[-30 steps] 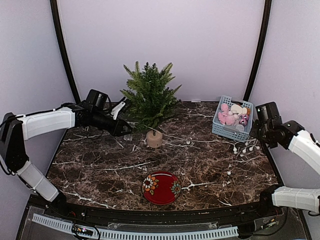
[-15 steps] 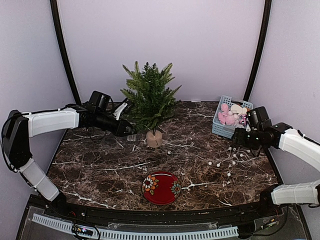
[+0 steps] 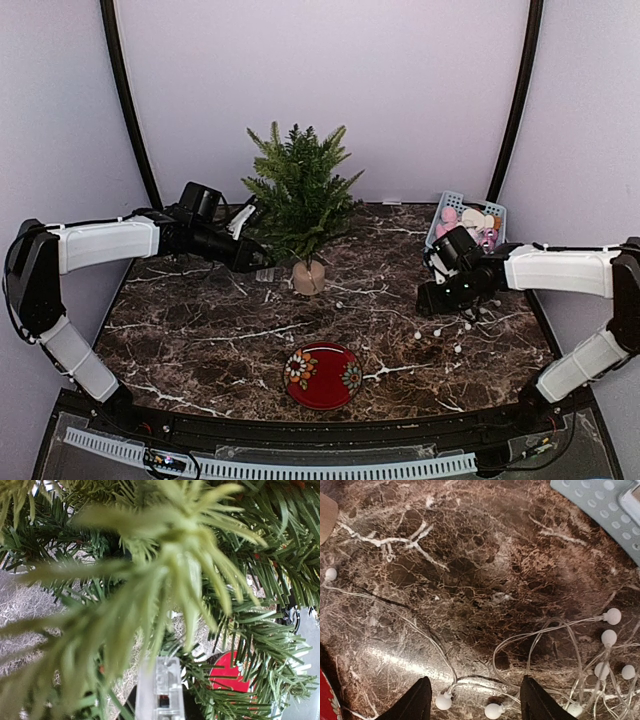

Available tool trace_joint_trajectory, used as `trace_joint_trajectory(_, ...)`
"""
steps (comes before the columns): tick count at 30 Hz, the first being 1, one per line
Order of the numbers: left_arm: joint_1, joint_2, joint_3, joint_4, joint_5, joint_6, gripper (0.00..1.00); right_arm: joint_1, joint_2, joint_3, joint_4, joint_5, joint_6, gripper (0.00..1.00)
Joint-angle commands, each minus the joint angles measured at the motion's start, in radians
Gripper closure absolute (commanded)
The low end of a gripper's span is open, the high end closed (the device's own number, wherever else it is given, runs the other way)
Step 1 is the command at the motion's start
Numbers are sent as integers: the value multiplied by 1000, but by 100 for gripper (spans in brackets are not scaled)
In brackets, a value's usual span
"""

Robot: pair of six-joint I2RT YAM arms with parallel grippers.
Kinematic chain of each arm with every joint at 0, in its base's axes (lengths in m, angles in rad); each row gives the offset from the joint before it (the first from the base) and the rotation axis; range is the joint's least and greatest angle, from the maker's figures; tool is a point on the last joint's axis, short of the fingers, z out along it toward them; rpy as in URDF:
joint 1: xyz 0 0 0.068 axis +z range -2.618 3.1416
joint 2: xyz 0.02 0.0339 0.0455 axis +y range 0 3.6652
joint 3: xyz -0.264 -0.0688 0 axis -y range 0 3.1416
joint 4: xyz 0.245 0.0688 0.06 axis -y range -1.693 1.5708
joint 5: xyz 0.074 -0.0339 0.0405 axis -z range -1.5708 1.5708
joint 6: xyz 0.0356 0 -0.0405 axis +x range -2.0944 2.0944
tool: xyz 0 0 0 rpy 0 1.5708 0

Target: Decorate the small christmas tree

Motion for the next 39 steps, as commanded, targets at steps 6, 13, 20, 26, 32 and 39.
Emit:
trace_joint_trajectory(6, -5, -11, -9, 8, -12, 11, 97, 95, 120, 49, -6, 41, 133, 44)
trace_joint_trajectory(13, -5, -13, -8, 5, -22, 13, 97, 140, 122, 12, -27, 82, 232, 49)
trace_joint_trajectory(20, -5, -12, -7, 2, -25, 13, 97, 163, 151, 6, -2, 54, 259, 61)
trace_joint_trajectory(26, -5, -20, -6, 0, -36, 16, 97, 189, 165, -6, -18, 86, 310, 64)
trace_joint_trajectory(32, -5, -20, -4, -6, -40, 22, 97, 189, 177, -20, -23, 116, 356, 67)
trace_joint_trajectory(39, -5, -25, -4, -14, -55, 11, 95, 192, 171, -37, -12, 132, 395, 97)
